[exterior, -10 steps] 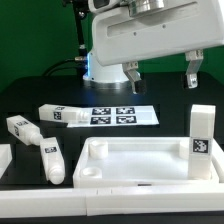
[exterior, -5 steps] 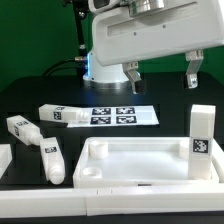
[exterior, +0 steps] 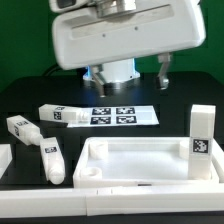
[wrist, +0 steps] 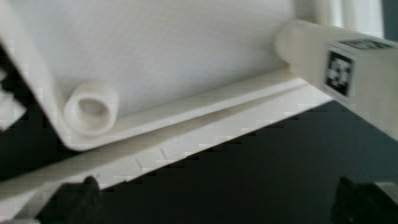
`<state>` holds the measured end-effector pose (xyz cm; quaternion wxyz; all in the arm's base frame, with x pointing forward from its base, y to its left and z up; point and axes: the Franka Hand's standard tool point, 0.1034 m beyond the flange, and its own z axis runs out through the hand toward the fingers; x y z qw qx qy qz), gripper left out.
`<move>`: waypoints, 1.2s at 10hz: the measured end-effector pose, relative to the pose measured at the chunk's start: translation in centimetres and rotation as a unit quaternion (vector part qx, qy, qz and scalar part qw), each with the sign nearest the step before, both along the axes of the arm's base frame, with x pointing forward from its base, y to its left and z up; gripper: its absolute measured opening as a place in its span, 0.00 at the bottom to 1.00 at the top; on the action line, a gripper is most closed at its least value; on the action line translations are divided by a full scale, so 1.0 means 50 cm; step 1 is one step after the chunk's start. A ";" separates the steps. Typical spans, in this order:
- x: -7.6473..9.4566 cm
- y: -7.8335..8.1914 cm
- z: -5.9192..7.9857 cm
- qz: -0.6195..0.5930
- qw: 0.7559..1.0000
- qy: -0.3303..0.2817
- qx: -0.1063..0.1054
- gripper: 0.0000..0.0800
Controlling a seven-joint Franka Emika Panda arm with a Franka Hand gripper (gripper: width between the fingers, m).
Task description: Assemble desk
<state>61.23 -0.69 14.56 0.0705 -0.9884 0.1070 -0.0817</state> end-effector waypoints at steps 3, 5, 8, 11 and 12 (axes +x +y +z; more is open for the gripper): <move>-0.016 -0.065 -0.024 0.128 0.991 -0.018 -0.033 0.81; -0.018 -0.074 -0.027 0.202 0.978 -0.022 -0.051 0.81; -0.049 -0.170 -0.106 0.273 0.960 0.007 -0.064 0.81; -0.054 -0.177 -0.140 0.264 0.962 0.014 -0.066 0.81; -0.054 -0.179 -0.141 0.266 0.961 0.016 -0.068 0.81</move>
Offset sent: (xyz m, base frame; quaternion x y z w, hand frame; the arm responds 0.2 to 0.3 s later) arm 0.0000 0.0000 0.0000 0.0000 0.0000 -0.1938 0.9810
